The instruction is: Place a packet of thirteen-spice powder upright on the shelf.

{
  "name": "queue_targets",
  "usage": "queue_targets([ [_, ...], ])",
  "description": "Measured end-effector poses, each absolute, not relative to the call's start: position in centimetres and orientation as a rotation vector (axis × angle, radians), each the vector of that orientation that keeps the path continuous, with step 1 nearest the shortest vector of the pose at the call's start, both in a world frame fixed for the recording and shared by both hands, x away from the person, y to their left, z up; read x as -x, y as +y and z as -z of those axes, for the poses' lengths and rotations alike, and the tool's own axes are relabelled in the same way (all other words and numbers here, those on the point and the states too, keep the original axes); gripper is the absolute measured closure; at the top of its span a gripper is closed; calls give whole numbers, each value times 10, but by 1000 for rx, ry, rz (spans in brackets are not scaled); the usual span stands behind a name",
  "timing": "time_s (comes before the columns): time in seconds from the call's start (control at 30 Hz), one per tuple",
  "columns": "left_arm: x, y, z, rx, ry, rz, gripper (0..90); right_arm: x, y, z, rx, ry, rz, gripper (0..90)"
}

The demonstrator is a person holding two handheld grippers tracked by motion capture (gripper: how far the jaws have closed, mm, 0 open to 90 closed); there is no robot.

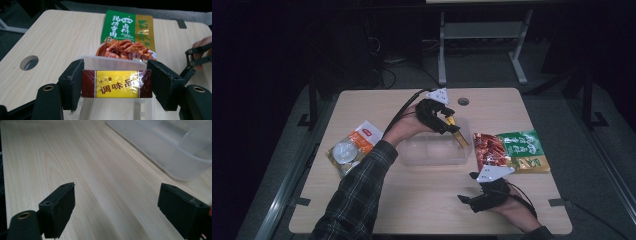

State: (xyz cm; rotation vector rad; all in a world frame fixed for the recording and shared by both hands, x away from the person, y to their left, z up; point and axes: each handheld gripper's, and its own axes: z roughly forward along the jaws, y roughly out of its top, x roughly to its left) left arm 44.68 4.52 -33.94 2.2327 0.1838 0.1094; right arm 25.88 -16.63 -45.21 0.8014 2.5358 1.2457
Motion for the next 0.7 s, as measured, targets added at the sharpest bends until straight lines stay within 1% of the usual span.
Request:
queue_targets([
  [0.43,-452,24,343,-2215,170,-94,320,-258,-166,452,-804,2538,-1254,139],
  [0.7,-455,14,352,-2214,177,-67,320,-259,-166,452,-799,2538,-1260,139],
])
